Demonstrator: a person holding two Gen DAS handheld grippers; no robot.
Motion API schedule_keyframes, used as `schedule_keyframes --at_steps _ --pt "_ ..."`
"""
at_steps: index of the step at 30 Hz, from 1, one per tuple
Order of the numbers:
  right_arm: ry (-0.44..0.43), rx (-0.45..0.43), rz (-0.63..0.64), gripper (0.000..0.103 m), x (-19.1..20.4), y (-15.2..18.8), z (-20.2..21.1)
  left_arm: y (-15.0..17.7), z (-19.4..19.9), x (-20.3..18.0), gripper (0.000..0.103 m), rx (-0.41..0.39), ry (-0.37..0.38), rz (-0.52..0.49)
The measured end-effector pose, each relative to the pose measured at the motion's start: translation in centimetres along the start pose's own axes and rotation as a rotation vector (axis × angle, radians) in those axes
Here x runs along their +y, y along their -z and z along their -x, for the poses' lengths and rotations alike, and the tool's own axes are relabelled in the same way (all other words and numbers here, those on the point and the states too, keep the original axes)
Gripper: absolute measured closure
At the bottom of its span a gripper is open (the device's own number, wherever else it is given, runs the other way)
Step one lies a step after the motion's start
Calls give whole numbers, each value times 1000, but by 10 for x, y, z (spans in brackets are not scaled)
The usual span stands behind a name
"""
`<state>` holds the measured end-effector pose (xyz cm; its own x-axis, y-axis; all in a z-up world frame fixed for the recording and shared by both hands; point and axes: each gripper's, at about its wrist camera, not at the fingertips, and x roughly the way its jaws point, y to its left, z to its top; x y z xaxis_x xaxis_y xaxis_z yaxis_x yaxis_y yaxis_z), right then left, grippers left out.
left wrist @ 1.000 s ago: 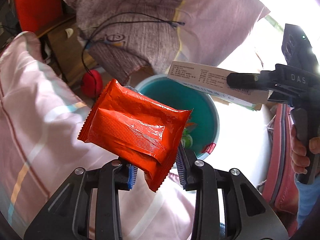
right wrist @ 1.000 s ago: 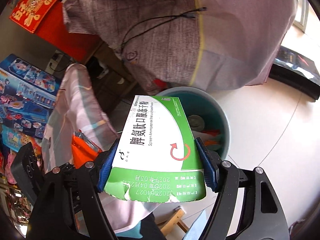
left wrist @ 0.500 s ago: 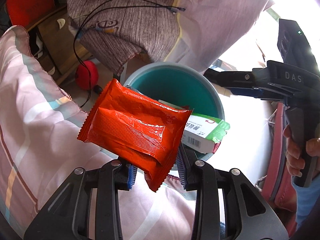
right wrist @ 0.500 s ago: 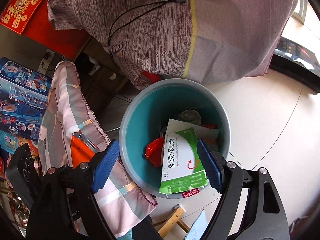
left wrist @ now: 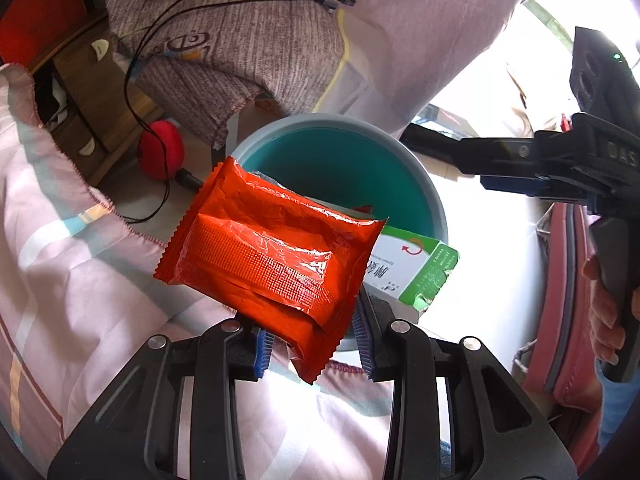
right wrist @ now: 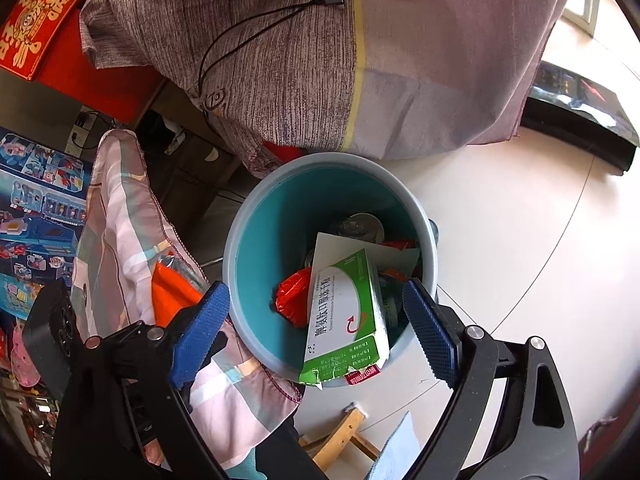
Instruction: Collect trash
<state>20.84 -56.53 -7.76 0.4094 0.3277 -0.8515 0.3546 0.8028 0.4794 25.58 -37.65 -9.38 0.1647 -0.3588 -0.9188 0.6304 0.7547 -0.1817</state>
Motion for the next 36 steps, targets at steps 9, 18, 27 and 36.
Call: schedule_keyframes --at_steps 9,18,27,36 --pt "19 1 -11 15 2 1 2 -2 7 -5 17 -28 -17 -17" --pt "20 9 -8 11 11 8 4 5 24 5 7 -37 -45 18" --pt "50 1 64 7 32 23 17 24 46 4 7 -51 -76 24" --pt "105 -33 159 7 59 51 44 46 84 5 4 -103 -111 60"
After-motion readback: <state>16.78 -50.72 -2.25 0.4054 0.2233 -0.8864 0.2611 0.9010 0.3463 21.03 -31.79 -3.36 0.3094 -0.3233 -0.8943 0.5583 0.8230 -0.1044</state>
